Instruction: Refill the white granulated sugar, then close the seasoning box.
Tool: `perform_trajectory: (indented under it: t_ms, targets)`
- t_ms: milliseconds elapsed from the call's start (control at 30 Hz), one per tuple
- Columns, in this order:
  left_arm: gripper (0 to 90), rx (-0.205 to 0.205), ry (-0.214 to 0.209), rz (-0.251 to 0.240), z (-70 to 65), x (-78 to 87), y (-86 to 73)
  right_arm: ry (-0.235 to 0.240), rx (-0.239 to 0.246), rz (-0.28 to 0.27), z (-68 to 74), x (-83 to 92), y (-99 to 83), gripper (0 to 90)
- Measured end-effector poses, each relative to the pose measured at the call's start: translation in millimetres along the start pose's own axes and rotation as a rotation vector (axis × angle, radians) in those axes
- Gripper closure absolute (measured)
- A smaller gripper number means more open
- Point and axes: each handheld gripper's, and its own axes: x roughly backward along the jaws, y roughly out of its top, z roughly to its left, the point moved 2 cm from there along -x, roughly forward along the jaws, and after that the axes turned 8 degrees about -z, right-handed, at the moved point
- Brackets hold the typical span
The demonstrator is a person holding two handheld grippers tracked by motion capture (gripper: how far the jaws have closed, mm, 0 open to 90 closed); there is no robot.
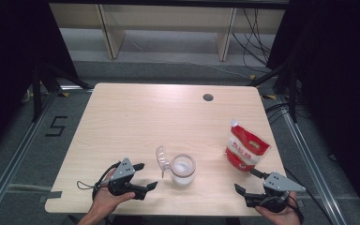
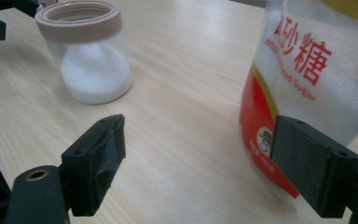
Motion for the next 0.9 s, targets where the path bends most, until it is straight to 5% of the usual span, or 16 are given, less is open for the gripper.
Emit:
perform_trajectory:
  t_ms: [133, 200, 267, 333, 433, 600, 900]
  targets:
    - [15.7, 0.003, 0.01, 0.01, 0.2, 1.3, -0.3, 0.015, 0.033, 0.005, 0.5, -3.9, -1.7, 19.1]
    - [15.7, 0.015, 0.003, -0.007, -1.1, 0.3, 0.1, 0.01, 0.005, 0.026, 4.4, -3.2, -2.4, 19.2]
    - [15.7, 0.022, 0.002, -0.007, -1.4, 0.3, -0.1, 0.011, 0.04, 0.013, 2.4, -4.4, -2.1, 19.0]
    - [15.7, -0.013, 0.002, 0.001, 0.5, 1.4, 0.5, 0.015, 0.029, 0.014, 3.2, -4.4, -2.2, 18.9]
    - [15.7, 0.012, 0.003, -0.005, -0.5, 1.1, 0.4, 0.014, 0.048, 0.014, 2.0, -5.2, -2.7, 18.9]
    - [15.7, -0.002, 0.009, -0.002, 0.3, 1.7, 2.0, 0.023, 0.034, 0.029, 1.9, -6.7, -4.4, 18.9]
    - [21.4, 0.074, 0.004, -0.032, 3.9, 9.0, 10.0, 0.032, 0.028, 0.054, 5.3, -8.9, -5.9, 19.1]
